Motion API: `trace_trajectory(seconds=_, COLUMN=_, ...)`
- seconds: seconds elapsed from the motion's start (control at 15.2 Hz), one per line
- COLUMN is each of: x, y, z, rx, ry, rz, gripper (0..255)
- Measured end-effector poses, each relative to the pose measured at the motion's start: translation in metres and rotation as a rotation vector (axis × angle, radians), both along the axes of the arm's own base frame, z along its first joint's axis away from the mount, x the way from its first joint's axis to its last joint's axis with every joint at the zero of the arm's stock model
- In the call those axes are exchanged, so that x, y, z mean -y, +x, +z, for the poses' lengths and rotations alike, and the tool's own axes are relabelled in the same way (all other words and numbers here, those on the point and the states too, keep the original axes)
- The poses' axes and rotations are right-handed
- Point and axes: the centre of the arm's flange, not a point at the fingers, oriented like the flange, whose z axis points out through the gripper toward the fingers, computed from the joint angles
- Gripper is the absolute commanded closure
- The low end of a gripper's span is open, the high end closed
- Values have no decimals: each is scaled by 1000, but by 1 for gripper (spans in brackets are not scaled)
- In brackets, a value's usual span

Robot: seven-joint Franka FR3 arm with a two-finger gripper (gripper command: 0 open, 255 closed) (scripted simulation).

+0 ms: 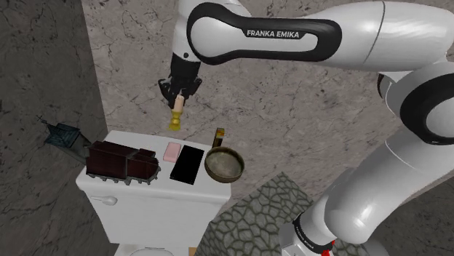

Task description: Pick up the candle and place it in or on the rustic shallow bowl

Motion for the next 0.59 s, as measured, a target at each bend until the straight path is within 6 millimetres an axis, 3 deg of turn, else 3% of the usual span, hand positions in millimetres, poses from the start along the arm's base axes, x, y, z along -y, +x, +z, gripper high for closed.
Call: trace_trajectory(seconds=0.59, x=77, y=-89, z=13, rx=0, ry=0, rz=-1, gripper=255)
